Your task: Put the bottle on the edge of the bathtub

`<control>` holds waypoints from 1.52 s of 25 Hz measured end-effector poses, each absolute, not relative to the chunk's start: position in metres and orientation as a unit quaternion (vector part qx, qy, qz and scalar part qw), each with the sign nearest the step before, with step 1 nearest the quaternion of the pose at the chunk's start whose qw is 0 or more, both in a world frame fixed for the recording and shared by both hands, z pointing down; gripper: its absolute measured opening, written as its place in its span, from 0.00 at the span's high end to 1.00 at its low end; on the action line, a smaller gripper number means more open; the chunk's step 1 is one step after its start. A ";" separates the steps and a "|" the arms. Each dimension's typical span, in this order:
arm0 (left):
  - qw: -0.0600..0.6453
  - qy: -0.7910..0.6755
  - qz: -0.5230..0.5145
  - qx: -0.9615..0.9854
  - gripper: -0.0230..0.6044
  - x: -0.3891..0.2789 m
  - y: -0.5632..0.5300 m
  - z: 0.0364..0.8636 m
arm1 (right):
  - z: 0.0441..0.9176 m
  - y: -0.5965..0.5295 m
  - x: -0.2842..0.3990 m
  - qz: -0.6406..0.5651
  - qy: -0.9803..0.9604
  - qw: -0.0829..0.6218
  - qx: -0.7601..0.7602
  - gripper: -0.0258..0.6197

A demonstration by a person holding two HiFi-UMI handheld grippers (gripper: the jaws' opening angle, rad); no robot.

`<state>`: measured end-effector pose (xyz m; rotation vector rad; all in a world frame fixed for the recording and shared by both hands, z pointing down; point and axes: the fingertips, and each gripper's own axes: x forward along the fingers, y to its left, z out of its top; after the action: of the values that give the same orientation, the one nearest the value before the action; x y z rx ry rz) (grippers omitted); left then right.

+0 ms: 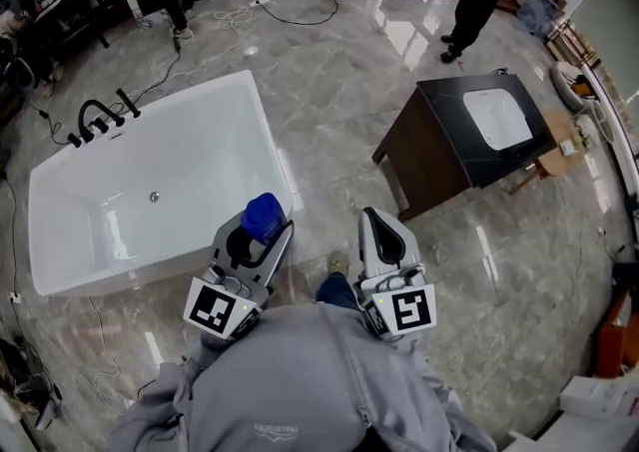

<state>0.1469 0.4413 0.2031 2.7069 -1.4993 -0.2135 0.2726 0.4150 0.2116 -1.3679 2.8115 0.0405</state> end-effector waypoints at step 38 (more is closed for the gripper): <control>-0.011 -0.593 -0.088 0.800 0.72 0.166 0.128 0.209 | 0.231 0.081 0.282 0.029 0.958 -0.006 -0.285 0.96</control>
<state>0.1663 0.1282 0.2087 2.5324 -1.8760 -0.2796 0.2819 0.0814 0.2306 -0.8986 3.0212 0.0924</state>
